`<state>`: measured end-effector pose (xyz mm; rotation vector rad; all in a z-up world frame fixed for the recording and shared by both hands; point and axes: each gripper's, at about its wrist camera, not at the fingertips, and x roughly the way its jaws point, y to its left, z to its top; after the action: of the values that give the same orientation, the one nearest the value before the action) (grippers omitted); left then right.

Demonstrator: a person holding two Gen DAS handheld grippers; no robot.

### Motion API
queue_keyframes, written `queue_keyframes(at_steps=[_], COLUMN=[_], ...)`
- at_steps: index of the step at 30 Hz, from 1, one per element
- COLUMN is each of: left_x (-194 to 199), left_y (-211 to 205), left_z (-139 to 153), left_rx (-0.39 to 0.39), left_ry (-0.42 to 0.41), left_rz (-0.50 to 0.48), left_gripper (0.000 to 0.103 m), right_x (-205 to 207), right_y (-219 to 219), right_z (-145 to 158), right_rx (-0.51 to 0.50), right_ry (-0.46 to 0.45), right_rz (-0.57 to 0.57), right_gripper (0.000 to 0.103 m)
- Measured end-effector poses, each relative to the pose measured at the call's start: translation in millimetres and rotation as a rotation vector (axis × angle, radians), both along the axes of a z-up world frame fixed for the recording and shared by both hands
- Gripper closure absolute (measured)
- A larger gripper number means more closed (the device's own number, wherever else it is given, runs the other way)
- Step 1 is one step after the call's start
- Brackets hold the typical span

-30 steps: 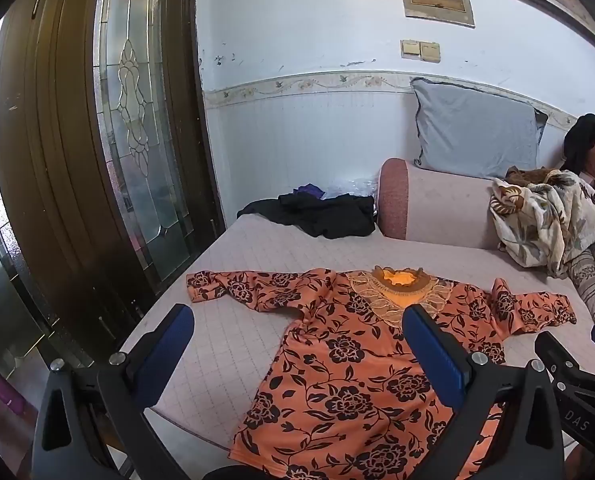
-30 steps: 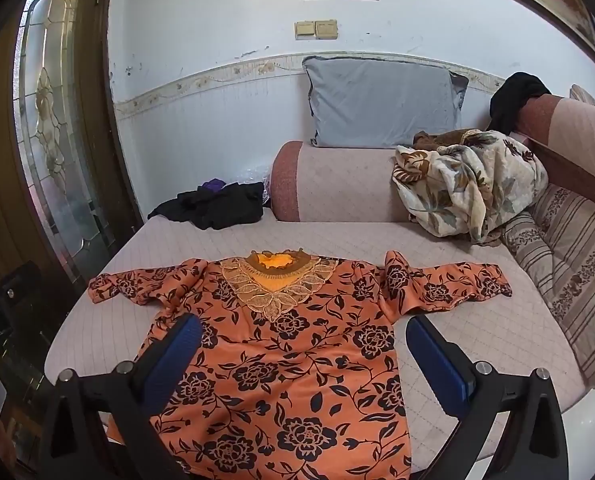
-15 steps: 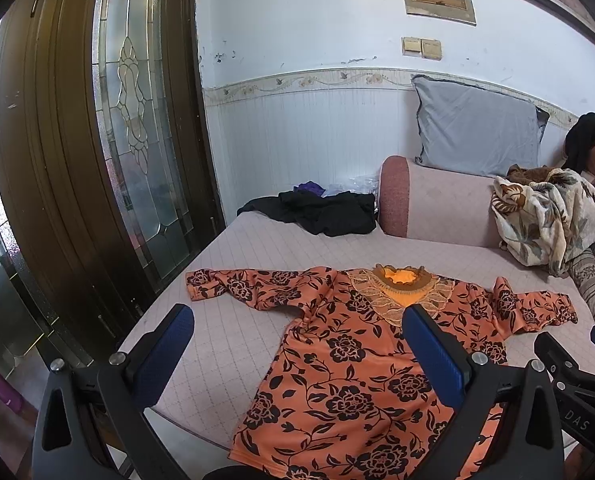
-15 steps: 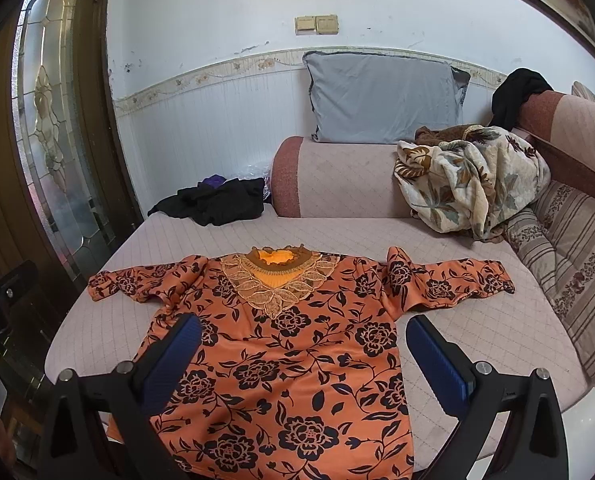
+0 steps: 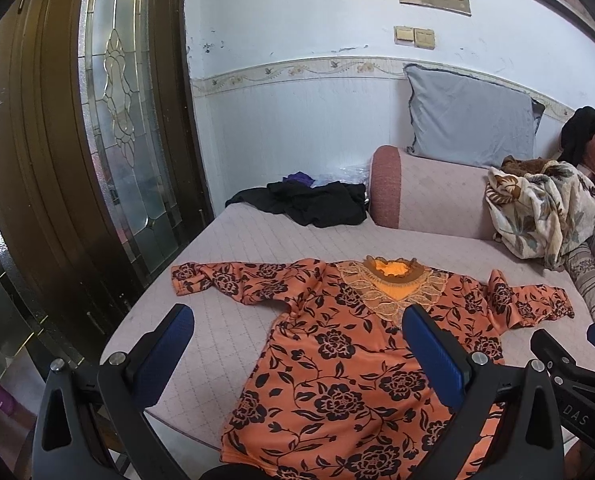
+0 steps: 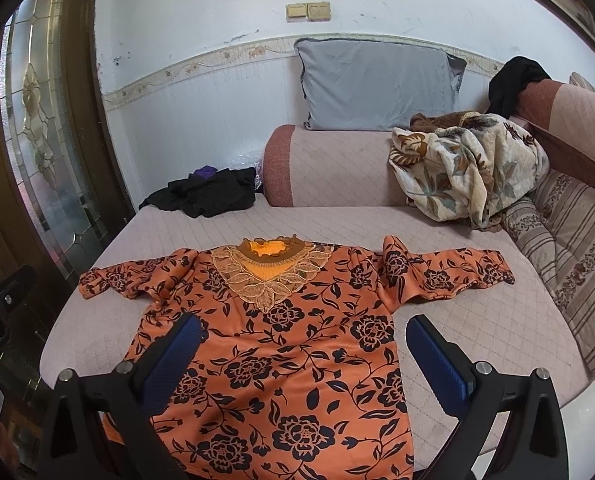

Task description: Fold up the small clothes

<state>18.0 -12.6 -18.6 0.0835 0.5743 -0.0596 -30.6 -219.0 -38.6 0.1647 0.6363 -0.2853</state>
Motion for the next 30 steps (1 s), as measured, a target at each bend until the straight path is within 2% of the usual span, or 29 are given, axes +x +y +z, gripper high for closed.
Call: queue_keyframes(at_steps=[3, 9, 13, 17, 23, 25, 27, 30], left_x=[-6.0, -18.2, -23.8, -19.3, 4.5, 18.7, 42.9, 96.3], left_y=[0.7, -3.8, -0.3, -1.2, -8.0, -11.7, -18.8, -35.1], left_z=[5.4, 11.1, 13.2, 10.8, -4.2, -13.1, -32.3, -87.6], left_rx=[0.001, 0.106, 0.065, 0.067, 0.067, 0.056, 0.022, -0.044], left_ry=[0.001, -0.075, -0.057, -0.041, -0.013, 0.016, 0.088, 0.324], left_rz=[-0.008, -0.03, -0.038, -0.04, -0.02, -0.021, -0.05, -0.117], left_gripper=[0.0, 0.0, 0.0, 0.0, 0.0, 0.0, 0.0, 0.0], right_x=[-2.7, -17.3, -25.8, -28.3, -5.3, 9.7, 26.3, 48.2], right_y=[-0.6, 1.0, 3.9, 3.7, -8.5, -13.4, -25.4, -63.8], right_z=[6.1, 17.6, 22.3, 22.8, 9.8, 1.8, -9.7, -38.3], right_rx=[-0.016, -0.029, -0.037, -0.037, -0.001, -0.005, 0.015, 0.114], right_ry=[-0.002, -0.024, -0.027, -0.024, -0.006, 0.007, 0.011, 0.02], right_rz=[-0.006, -0.023, -0.029, -0.03, -0.034, -0.026, -0.019, -0.062], right_gripper=[0.0, 0.0, 0.0, 0.0, 0.0, 0.0, 0.0, 0.0])
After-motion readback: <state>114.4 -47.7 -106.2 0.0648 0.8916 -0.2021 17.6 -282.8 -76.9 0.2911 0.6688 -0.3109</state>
